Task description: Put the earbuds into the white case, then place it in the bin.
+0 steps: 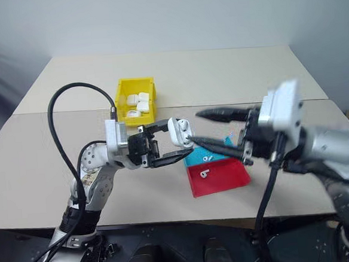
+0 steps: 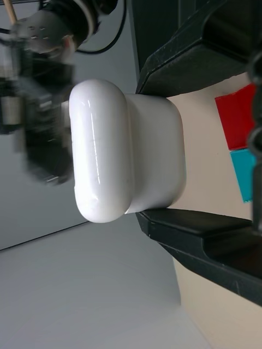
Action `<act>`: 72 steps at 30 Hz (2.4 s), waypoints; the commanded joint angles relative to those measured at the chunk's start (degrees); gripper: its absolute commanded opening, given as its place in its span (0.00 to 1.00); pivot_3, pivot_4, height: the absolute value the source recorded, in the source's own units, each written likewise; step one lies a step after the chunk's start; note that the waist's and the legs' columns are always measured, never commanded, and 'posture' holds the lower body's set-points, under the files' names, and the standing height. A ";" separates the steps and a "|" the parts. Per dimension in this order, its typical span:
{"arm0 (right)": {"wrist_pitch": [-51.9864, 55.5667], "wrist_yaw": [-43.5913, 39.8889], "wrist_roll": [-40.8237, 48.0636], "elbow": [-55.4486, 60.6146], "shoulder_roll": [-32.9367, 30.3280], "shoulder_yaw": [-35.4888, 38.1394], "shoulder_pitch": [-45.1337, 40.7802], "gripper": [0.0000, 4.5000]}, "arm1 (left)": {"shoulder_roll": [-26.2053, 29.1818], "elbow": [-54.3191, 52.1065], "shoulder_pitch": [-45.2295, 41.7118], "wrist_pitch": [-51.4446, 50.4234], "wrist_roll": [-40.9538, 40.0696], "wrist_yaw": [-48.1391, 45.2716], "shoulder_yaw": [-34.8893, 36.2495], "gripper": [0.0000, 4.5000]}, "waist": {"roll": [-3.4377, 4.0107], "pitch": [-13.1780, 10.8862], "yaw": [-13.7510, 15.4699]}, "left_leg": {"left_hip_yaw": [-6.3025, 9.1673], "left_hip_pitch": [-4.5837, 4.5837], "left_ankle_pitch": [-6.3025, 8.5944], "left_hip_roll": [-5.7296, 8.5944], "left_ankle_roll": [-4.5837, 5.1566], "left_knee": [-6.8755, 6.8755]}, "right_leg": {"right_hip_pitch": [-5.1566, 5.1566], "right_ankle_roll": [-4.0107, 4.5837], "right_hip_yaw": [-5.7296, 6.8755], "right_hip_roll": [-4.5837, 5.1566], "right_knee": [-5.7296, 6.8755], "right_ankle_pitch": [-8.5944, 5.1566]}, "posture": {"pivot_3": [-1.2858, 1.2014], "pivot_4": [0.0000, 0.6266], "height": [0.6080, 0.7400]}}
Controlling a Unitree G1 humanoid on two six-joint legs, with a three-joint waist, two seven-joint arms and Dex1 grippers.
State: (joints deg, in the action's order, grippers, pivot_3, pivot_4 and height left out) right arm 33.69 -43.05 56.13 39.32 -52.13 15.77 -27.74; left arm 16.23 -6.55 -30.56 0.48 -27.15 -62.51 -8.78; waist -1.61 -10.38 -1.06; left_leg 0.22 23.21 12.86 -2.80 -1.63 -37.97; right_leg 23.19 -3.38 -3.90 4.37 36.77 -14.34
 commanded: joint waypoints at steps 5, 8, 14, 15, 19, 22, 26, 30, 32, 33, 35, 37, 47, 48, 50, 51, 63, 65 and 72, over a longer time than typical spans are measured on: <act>5.06 -2.19 2.94 -2.11 -3.24 -6.11 -10.49 0.01 | -1.96 2.97 -3.33 2.67 2.25 -0.41 -1.47 0.62 | -0.02 0.00 0.25 | -0.01 0.06 0.00 0.01 0.00 0.00 | 0.00 -0.02 0.02 0.03 -0.08 0.01 | 0.52 0.24 1.00; 5.47 -4.60 -1.35 -3.97 -3.08 -11.60 -14.65 0.01 | -2.91 5.64 -5.00 4.24 4.23 -0.52 -2.32 0.62 | -0.02 0.00 0.27 | -0.01 0.06 0.00 0.02 0.00 -0.03 | 0.01 -0.02 0.02 0.03 -0.05 0.02 | 0.52 0.24 1.00; 2.99 -9.75 -9.37 -5.29 -1.77 -17.93 -18.36 0.01 | -3.84 7.51 -6.28 5.86 4.75 -1.52 -2.26 0.62 | -0.01 0.00 0.20 | -0.01 0.12 0.00 0.00 0.01 -0.03 | 0.08 -0.03 0.01 0.02 -0.08 0.01 | 0.52 0.24 1.00; 2.46 -10.53 -10.38 -5.27 -1.59 -18.11 -18.31 0.01 | -3.87 7.61 -6.33 6.44 4.68 -1.93 -2.21 0.62 | -0.01 0.00 0.21 | -0.01 0.13 0.00 0.01 0.01 -0.03 | 0.09 -0.03 0.02 0.02 -0.08 0.01 | 0.52 0.24 1.00; 1.05 -13.38 -13.71 -5.26 -1.87 -18.51 -17.60 0.01 | -3.91 6.78 -6.16 6.21 4.06 -1.98 -1.91 0.62 | -0.01 0.00 0.25 | -0.01 0.12 0.00 0.01 0.01 -0.03 | 0.09 -0.03 0.02 0.03 -0.04 0.01 | 0.52 0.24 1.00; -0.23 -15.19 -15.33 -6.20 -2.09 -17.49 -16.11 0.01 | -4.12 6.25 -5.97 6.24 3.63 -2.10 -1.84 0.62 | -0.01 0.00 0.24 | -0.01 0.11 0.00 0.01 0.00 -0.03 | 0.09 -0.03 0.02 0.03 -0.02 0.01 | 0.52 0.24 1.00; -2.11 -17.66 -17.76 -7.76 -3.37 -16.35 -14.00 0.01 | -4.00 5.70 -5.81 5.85 3.14 -2.40 -1.67 0.62 | -0.01 0.00 0.25 | -0.01 0.11 0.00 0.01 0.00 -0.03 | 0.09 -0.03 0.02 0.02 -0.03 0.02 | 0.52 0.24 1.00; -3.24 -19.18 -18.85 -8.78 -4.28 -15.16 -12.45 0.01 | -3.91 5.23 -5.63 5.46 2.83 -2.44 -1.55 0.62 | -0.01 0.00 0.25 | -0.01 0.09 0.00 0.01 0.00 -0.03 | 0.07 -0.03 0.02 0.03 -0.02 0.02 | 0.52 0.24 1.00; -3.79 -19.65 -19.43 -9.33 -4.74 -14.58 -11.86 0.01 | -3.84 5.38 -5.49 5.54 2.81 -2.52 -1.58 0.62 | -0.01 0.00 0.25 | -0.01 0.08 0.00 0.01 0.00 -0.03 | 0.07 -0.02 0.01 0.02 -0.01 0.02 | 0.52 0.24 1.00; -3.94 -19.75 -19.57 -9.46 -4.82 -14.29 -11.66 0.01 | -3.80 5.44 -5.35 5.65 2.83 -2.58 -1.58 0.62 | -0.01 0.00 0.23 | -0.01 0.08 0.00 0.01 0.00 -0.03 | 0.07 -0.02 0.02 0.02 -0.01 0.02 | 0.52 0.24 1.00; -4.08 -19.96 -19.84 -9.63 -4.91 -13.58 -11.33 0.01 | -3.71 5.31 -5.10 5.50 2.84 -2.47 -1.55 0.62 | -0.01 0.00 0.25 | -0.01 0.09 0.00 0.01 0.00 -0.03 | 0.07 -0.03 0.01 0.03 -0.02 0.02 | 0.52 0.24 1.00; -4.20 -20.25 -19.80 -9.73 -5.06 -12.79 -10.99 0.01 | -3.58 5.05 -4.79 5.41 2.76 -2.46 -1.47 0.62 | -0.01 0.00 0.24 | -0.02 0.09 0.00 0.01 0.00 -0.03 | 0.07 -0.02 0.01 0.03 -0.02 0.02 | 0.52 0.24 1.00; -0.15 -14.44 -12.53 -12.05 -2.78 -3.23 -12.15 0.01 | -2.72 2.15 -2.90 2.89 4.33 3.62 0.65 0.62 | -0.01 0.00 0.20 | -0.02 0.08 0.00 0.01 0.00 -0.03 | 0.07 -0.02 0.00 0.03 0.00 0.02 | 0.52 0.24 1.00; 0.61 -13.16 -12.22 -12.15 -2.72 -2.39 -11.81 0.01 | -2.40 1.08 -3.52 1.02 5.14 6.29 1.28 0.62 | -0.01 0.00 0.25 | -0.01 0.08 0.00 0.00 0.00 -0.03 | 0.07 -0.02 0.00 0.03 0.00 0.02 | 0.52 0.24 1.00; 0.33 -11.11 -14.41 -11.92 -2.93 -2.06 -9.84 0.01 | -2.31 -0.77 -6.16 -4.00 6.64 13.46 3.16 0.62 | -0.02 0.00 0.29 | 0.00 0.08 0.00 0.01 0.00 -0.03 | 0.06 -0.02 0.01 0.03 0.01 0.02 | 0.52 0.24 1.00; 0.91 -9.63 -13.94 -11.74 -2.28 -1.35 -8.88 0.01 | -2.83 -0.97 -8.37 -6.59 7.62 18.49 4.80 0.62 | -0.03 -0.01 0.33 | 0.00 0.08 0.00 0.01 0.00 -0.03 | 0.06 -0.03 0.01 0.03 0.01 0.03 | 0.52 0.24 1.00; 3.37 -0.65 -9.44 -11.14 2.75 1.27 -3.84 0.01 | -4.50 21.97 -23.30 -20.08 30.81 55.36 7.05 0.62 | -0.07 -0.02 0.28 | 0.02 0.10 0.00 0.06 0.01 -0.07 | 0.05 -0.09 0.02 0.04 -0.02 0.06 | 0.52 0.24 1.00; 4.02 0.09 -9.36 -11.57 2.85 0.94 -3.68 0.01 | -5.43 25.87 -23.98 -20.63 31.95 57.20 6.60 0.62 | -0.07 -0.02 0.34 | 0.02 0.11 0.00 0.06 0.00 -0.07 | 0.05 -0.09 0.02 0.04 -0.02 0.06 | 0.52 0.24 1.00; 3.63 1.28 -11.59 -11.11 2.86 -0.19 -0.52 0.01 | -6.86 44.45 -29.60 -13.85 31.35 61.28 8.98 0.62 | -0.13 -0.06 0.39 | 0.03 0.22 0.00 0.07 0.00 -0.07 | 0.11 -0.09 0.04 0.05 -0.05 0.06 | 0.52 0.24 1.00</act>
State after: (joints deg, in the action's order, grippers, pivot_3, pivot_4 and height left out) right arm 37.46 -42.44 44.74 26.88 -49.03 14.12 -28.07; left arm 9.46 36.38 -57.27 -16.57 5.17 -1.35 -1.00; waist -1.74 -10.44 -0.67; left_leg 0.25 23.44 12.86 -2.73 -1.63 -38.03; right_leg 23.31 -3.47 -3.85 4.43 36.71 -14.28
